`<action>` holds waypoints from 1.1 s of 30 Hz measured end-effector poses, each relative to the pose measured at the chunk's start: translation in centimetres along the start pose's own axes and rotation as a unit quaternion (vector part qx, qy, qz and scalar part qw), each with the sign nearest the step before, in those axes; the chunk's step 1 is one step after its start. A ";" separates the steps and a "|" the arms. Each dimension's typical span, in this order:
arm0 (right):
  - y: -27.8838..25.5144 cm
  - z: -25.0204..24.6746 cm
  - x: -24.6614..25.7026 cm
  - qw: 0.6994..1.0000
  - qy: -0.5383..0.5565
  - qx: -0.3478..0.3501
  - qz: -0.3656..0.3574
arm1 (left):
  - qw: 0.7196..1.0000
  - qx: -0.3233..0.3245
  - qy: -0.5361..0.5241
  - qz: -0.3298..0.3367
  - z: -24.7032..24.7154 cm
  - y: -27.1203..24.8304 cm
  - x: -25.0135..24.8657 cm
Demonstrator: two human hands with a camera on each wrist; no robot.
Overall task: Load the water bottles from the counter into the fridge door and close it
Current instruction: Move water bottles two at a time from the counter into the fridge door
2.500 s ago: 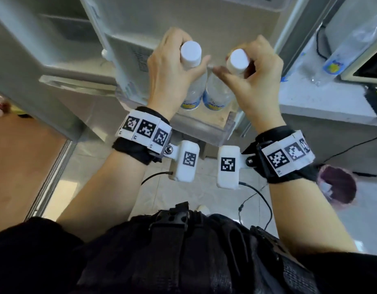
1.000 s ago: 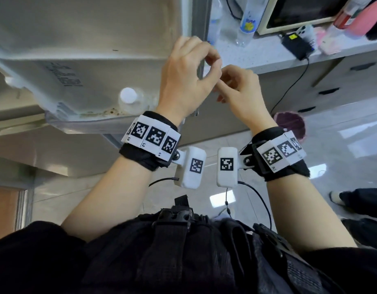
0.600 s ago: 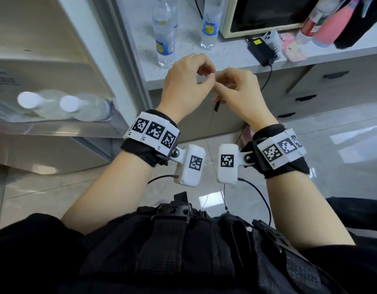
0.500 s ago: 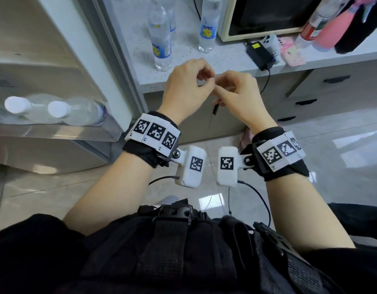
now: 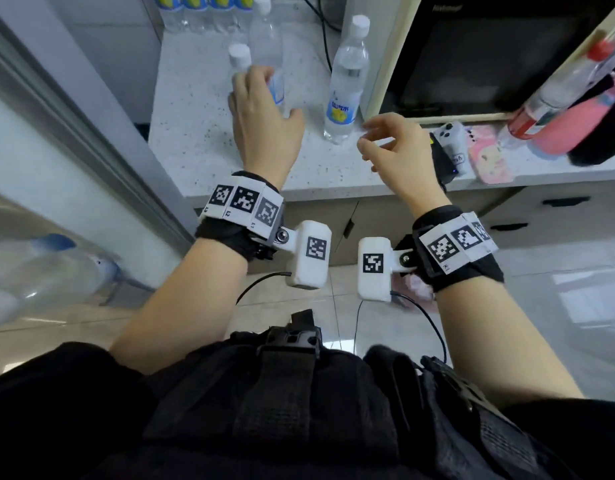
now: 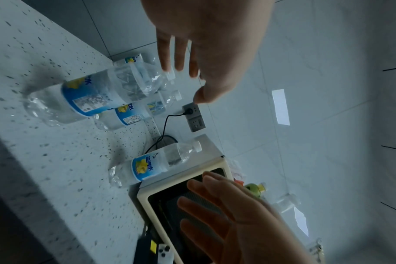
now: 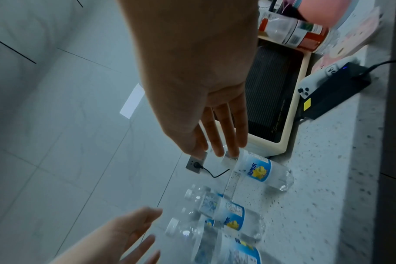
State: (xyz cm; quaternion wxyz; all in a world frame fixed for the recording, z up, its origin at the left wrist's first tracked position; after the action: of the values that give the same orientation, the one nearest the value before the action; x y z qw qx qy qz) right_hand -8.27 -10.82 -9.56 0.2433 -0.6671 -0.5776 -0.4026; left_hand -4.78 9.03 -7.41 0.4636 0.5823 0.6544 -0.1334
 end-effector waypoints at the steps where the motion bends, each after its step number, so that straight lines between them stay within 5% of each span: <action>1: 1.5 0.0 -0.2 1.000 0.001 -0.003 0.004 | 1.000 -0.021 0.011 -0.008 0.3 1.2 0.2; 5: 6.4 0.7 -1.3 0.999 0.015 -0.014 0.025 | 0.994 -0.081 0.031 -0.069 1.6 4.6 2.1; 15: 15.4 4.2 -4.2 0.996 0.049 0.007 0.076 | 0.971 -0.101 0.009 -0.216 5.7 7.6 9.4; 24: 22.1 7.7 -6.3 0.994 0.046 0.026 0.098 | 0.960 -0.141 0.041 -0.239 6.8 9.7 10.3; 33: 22.8 9.1 -5.7 0.998 0.022 0.027 0.050 | 0.967 -0.138 0.079 -0.201 6.8 10.2 10.1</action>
State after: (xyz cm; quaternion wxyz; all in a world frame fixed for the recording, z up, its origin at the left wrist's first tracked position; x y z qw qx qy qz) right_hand 16.07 -11.77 -16.11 0.2935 -0.6795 -0.5485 -0.3889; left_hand 8.41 13.51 -14.99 0.4497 0.3781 0.8046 -0.0858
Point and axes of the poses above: each hand's wrist, its own y-axis towards the middle knuckle, its own z-axis out of the palm, x = y × z, the point moved 8 cm from there along y, towards the middle knuckle, and after that the axes turned 4 degrees about -x, right-handed, at the moved point
